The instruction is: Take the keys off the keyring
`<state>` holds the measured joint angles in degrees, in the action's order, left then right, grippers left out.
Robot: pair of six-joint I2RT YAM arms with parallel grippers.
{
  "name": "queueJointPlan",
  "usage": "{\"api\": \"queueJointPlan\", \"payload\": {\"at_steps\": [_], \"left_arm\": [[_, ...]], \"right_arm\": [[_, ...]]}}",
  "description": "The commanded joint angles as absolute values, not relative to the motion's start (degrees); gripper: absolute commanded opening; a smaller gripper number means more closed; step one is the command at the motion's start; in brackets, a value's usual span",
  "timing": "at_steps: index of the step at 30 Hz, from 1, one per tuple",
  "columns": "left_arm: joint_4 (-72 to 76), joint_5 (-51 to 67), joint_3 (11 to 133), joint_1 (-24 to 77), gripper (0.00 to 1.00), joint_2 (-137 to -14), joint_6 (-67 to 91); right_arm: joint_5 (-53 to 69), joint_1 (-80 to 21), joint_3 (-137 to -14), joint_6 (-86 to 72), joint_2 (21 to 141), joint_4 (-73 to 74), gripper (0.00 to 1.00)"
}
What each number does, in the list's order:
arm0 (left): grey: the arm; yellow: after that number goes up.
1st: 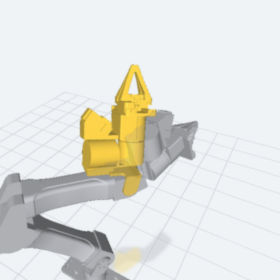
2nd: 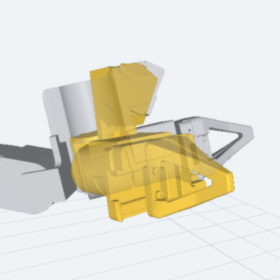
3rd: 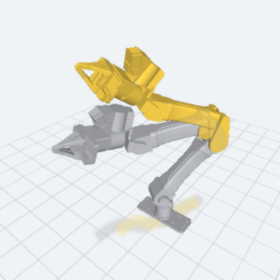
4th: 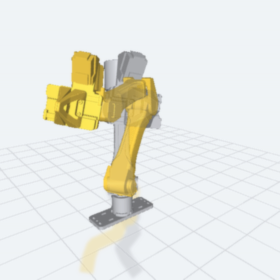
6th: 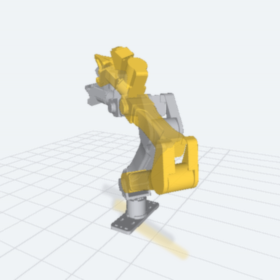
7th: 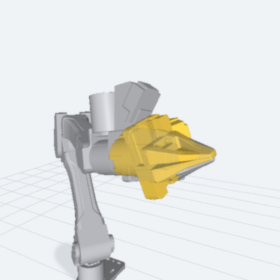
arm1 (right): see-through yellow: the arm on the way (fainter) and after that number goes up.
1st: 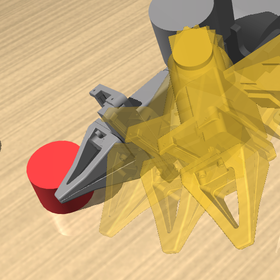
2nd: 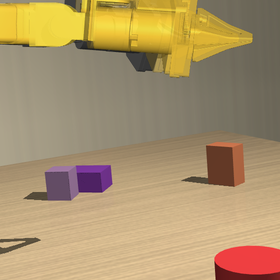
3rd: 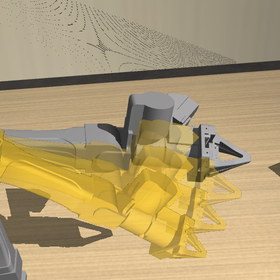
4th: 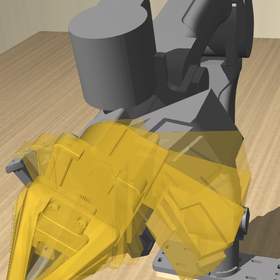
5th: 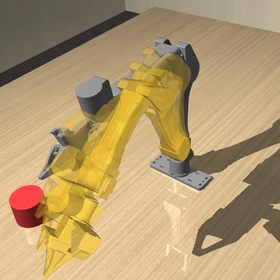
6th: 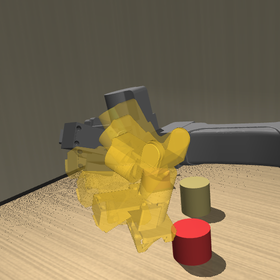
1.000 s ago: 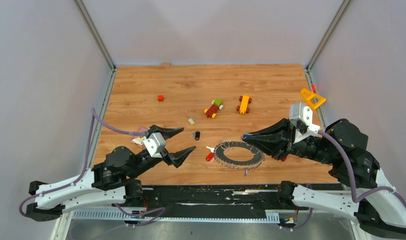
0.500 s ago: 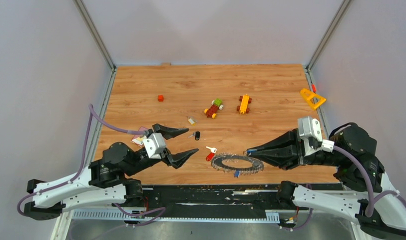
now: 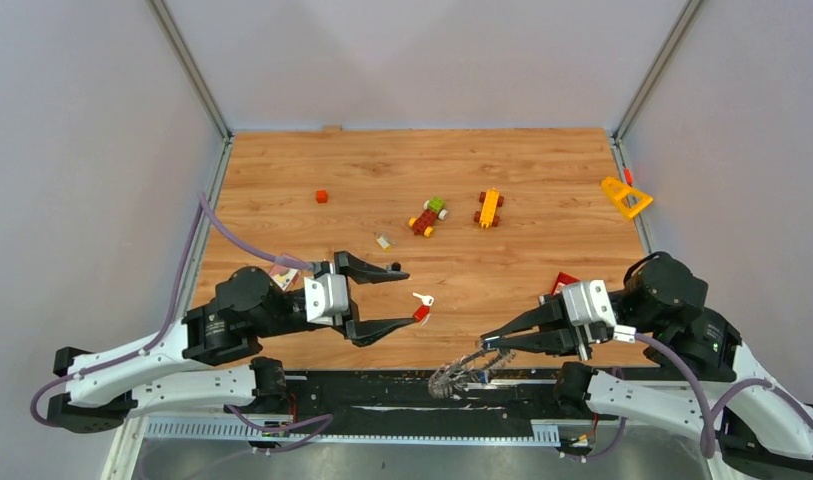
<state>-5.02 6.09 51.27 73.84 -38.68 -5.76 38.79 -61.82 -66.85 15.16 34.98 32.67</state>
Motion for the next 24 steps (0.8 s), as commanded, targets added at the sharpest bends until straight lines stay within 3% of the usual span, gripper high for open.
{"api": "queueJointPlan", "payload": {"at_steps": [1, 24], "left_arm": [[-4.97, 15.05, 55.54, 73.75, 0.70, -41.05, -6.75], [-6.09, 32.66, 62.29, 73.91, 0.52, -54.90, -6.42]], "right_arm": [[41.15, -62.14, -66.06, 19.96, 35.28, 29.85, 0.00], [45.79, -62.11, -60.94, 27.83, 37.22, 26.91, 0.00]]}}
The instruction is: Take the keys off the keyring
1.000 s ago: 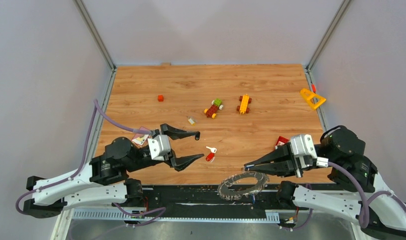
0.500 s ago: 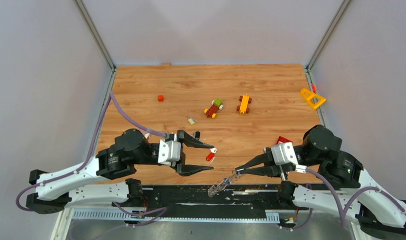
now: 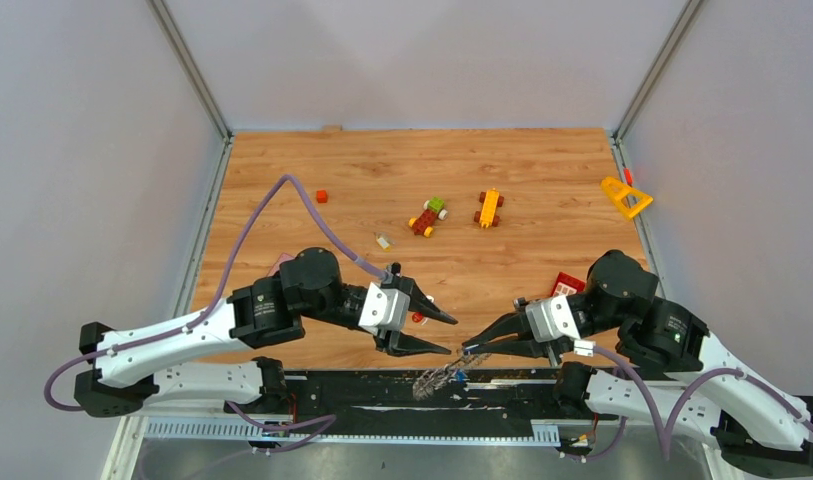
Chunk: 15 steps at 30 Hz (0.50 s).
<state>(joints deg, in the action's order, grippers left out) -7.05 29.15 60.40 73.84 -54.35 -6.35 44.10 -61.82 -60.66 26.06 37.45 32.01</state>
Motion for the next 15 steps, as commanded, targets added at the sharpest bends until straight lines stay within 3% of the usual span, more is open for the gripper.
{"api": "queueJointPlan", "payload": {"at_steps": [1, 15], "left_arm": [[-6.13, 33.15, 62.42, 73.94, 0.51, -55.27, -6.39], [-7.67, 35.85, 64.34, 74.83, 0.41, -58.02, -7.07]], "right_arm": [[45.79, -62.08, -61.00, 27.91, 37.26, 26.85, 0.00], [44.12, -62.07, -60.99, 29.05, 37.68, 27.48, 0.00]]}}
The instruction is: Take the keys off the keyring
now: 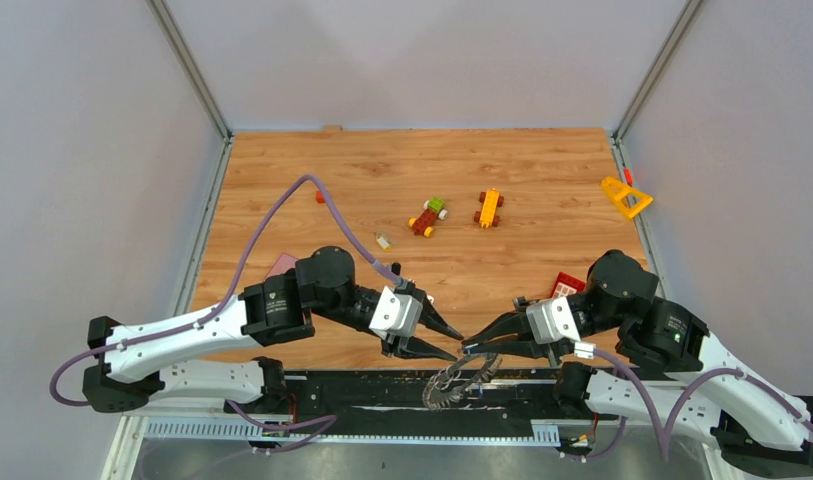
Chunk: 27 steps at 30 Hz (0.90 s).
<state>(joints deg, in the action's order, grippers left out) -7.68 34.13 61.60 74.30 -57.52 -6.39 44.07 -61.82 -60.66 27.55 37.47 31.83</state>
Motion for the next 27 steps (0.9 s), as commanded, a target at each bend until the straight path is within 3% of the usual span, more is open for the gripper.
{"api": "queueJointPlan", "payload": {"at_steps": [1, 13, 21, 27], "left_arm": [[-7.90, 35.86, 64.40, 74.86, 0.41, -58.23, -7.11], [-9.22, 35.95, 65.13, 75.24, 0.30, -59.15, -7.58], [-10.09, 35.93, 65.02, 75.32, 0.00, -59.10, -7.56], [-9.89, 32.26, 63.58, 75.34, 0.00, -57.07, -7.40]], "right_arm": [[43.74, -62.13, -61.04, 29.15, 37.72, 27.58, 0.00], [40.80, -62.07, -61.19, 29.58, 38.02, 28.38, 0.00], [37.97, -62.14, -61.34, 30.22, 37.04, 29.25, 0.00], [36.68, -62.09, -61.82, 30.28, 35.21, 30.36, 0.00]]}}
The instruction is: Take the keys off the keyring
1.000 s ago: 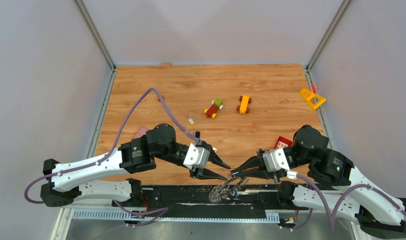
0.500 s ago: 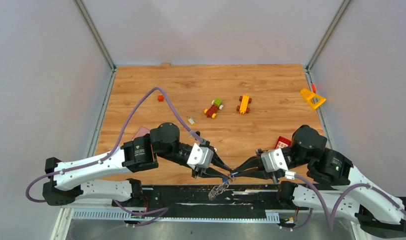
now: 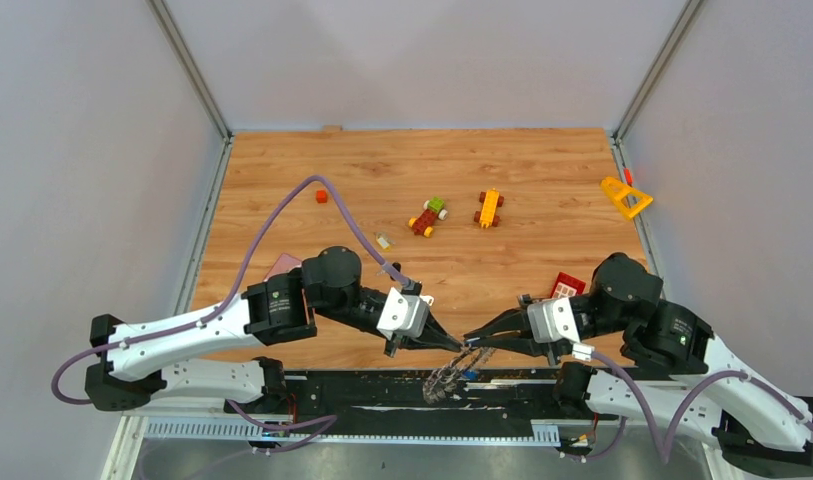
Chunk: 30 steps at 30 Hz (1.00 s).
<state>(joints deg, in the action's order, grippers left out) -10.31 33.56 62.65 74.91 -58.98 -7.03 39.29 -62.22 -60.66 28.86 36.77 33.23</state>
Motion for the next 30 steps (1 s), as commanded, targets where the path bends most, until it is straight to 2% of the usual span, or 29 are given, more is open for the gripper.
{"api": "queueJointPlan", "payload": {"at_steps": [1, 14, 30], "left_arm": [[-9.26, 31.31, 62.99, 75.33, 0.00, -56.55, -7.20], [-6.77, 21.78, 59.39, 75.32, 0.00, -51.57, -5.57], [-4.70, 19.42, 58.02, 75.32, 0.00, -49.75, -5.19]], "right_arm": [[36.60, -62.09, -61.93, 30.28, 35.04, 30.82, 0.00], [35.61, -62.14, -61.18, 29.46, 34.23, 33.31, 0.00], [35.98, -62.11, -56.08, 25.80, 35.07, 31.03, 0.00]]}}
